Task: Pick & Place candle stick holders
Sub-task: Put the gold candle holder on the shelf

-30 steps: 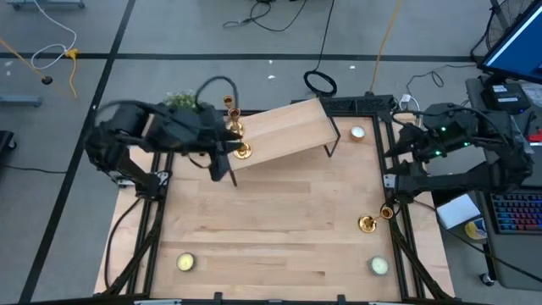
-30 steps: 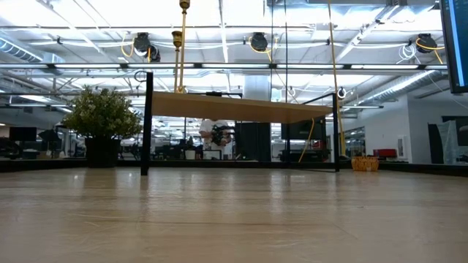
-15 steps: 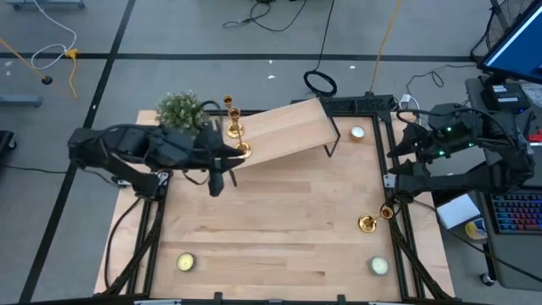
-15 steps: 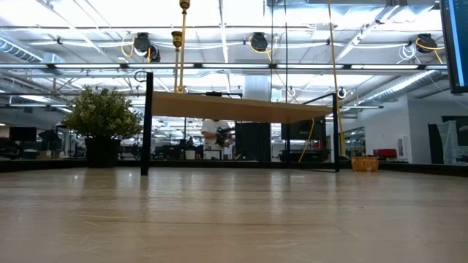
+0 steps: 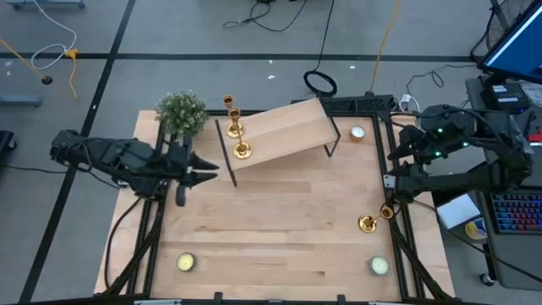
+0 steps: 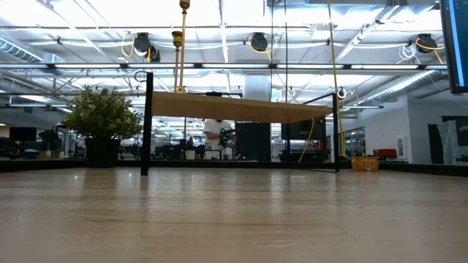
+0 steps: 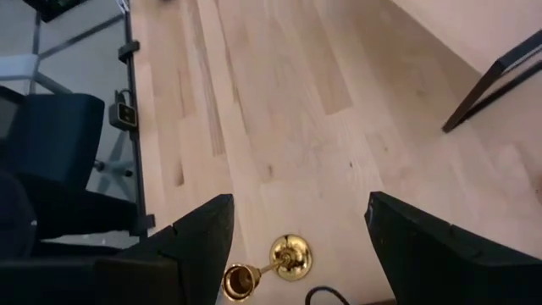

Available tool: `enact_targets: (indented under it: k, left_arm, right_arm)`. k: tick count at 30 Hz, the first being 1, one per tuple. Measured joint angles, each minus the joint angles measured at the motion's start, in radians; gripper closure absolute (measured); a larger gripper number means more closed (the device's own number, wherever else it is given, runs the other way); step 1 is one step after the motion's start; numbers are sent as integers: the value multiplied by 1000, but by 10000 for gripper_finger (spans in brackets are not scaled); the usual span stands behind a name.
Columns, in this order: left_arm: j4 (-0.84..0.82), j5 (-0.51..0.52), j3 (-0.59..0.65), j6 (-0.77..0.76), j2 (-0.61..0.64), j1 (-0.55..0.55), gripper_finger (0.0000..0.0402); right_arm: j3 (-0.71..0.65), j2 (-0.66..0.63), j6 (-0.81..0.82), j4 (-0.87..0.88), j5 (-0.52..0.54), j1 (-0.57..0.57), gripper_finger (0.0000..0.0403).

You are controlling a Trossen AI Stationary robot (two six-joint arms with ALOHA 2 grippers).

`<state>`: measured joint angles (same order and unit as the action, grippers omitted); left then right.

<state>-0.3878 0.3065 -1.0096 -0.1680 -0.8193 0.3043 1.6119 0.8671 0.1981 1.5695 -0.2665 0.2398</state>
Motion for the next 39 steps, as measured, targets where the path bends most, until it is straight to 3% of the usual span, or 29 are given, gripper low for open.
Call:
enact_targets:
  k: [6,9,15,25,39]
  left_arm:
    - [109,4,202,-17,156,7,309]
    - [130,6,281,-18,224,6,309]
    - [176,6,389,-13,323,6,309]
    - [176,7,458,4,409,6,309]
    - [145,8,459,-67,407,6,309]
  right_arm:
    - [0,43,0,2,-5,0,147]
    - [0,56,5,1,-59,0,147]
    - [0,61,117,1,-104,-1,147]
    - [0,33,209,2,-102,0,148]
    - [0,19,205,-16,-98,0,148]
